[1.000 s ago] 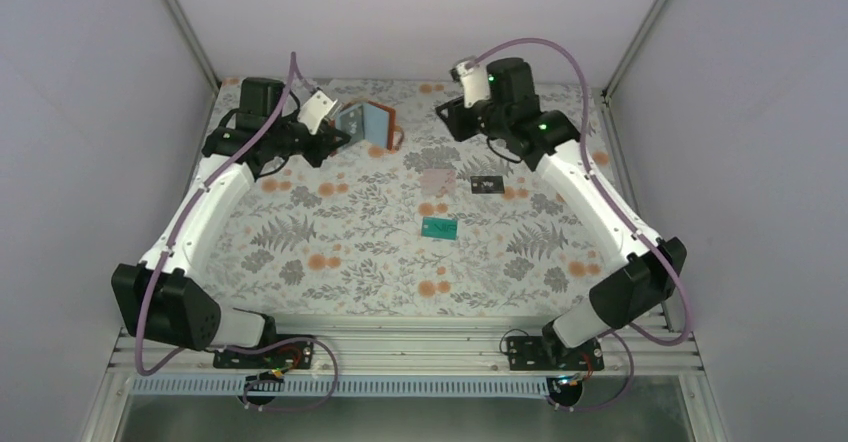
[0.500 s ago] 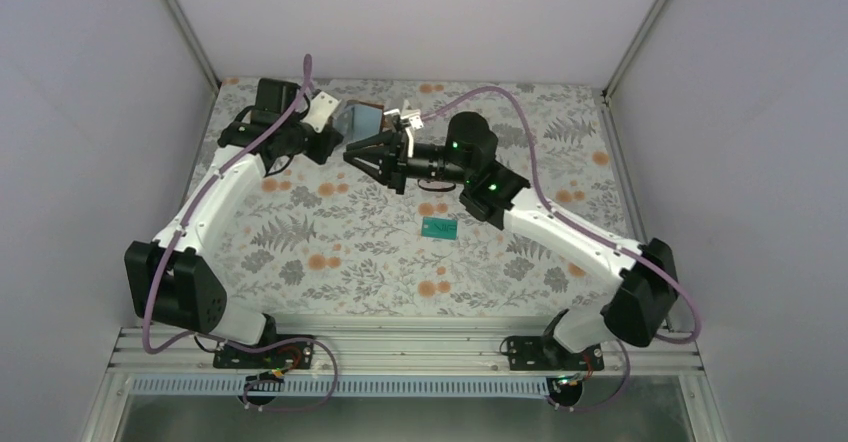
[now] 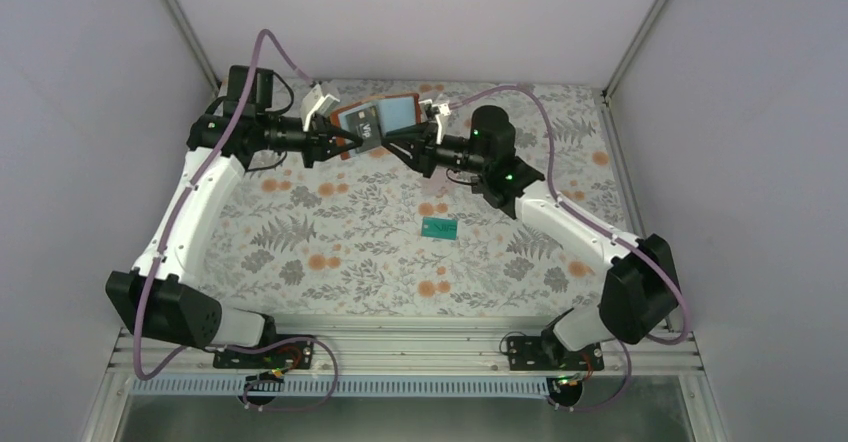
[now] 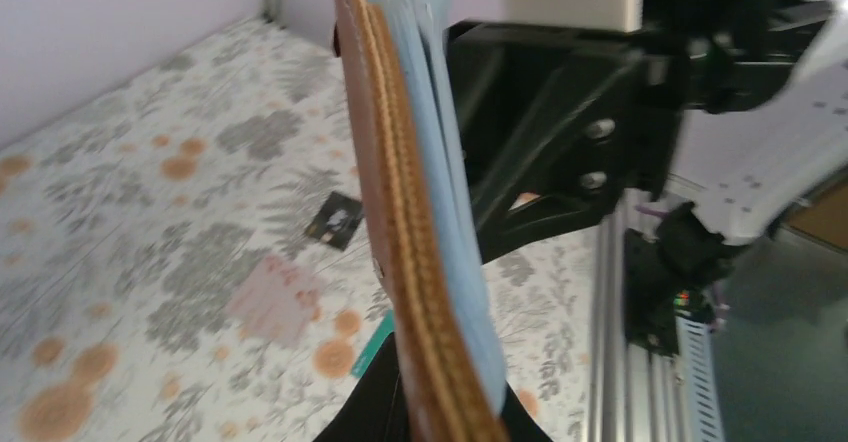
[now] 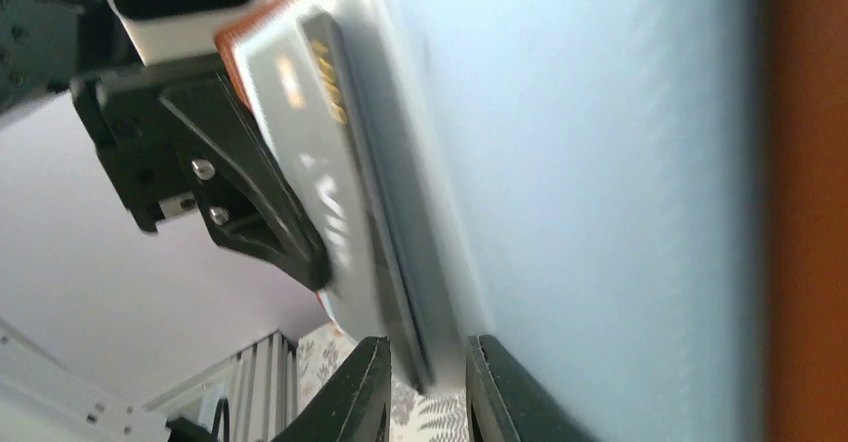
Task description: Take the credit cards out of the card holder
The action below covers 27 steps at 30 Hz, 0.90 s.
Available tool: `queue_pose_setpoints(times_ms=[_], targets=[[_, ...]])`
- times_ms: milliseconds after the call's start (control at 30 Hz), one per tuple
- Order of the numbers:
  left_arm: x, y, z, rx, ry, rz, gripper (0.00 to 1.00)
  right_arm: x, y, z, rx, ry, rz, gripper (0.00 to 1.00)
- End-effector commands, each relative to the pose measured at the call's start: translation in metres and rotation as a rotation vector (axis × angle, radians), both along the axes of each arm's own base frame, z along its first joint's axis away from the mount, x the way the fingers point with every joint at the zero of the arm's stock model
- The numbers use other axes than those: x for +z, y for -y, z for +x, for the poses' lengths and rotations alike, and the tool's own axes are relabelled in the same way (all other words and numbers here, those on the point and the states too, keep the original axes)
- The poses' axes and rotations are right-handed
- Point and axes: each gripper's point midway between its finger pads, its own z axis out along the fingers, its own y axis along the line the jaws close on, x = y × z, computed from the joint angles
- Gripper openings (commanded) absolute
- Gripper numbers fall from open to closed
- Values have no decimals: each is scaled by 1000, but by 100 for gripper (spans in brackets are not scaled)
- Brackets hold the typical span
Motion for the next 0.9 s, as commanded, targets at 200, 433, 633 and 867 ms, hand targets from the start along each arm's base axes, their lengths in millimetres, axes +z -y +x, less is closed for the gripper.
queue_pose_setpoints(times_ms=[200,433,633,867], targets=[[48,16,-74,-318,104,-170,2,32,4,-39,163,195,-58,18],[48,18,-80,-352,105,-190,3,37,-5,-61,289,241,-57,4],[40,18,-80,-350,96,-182,10,48,7,-70,272,288,-80,4],[39,17,-84,-360,102,-186,17,51,21,-63,204,294,-129,4]])
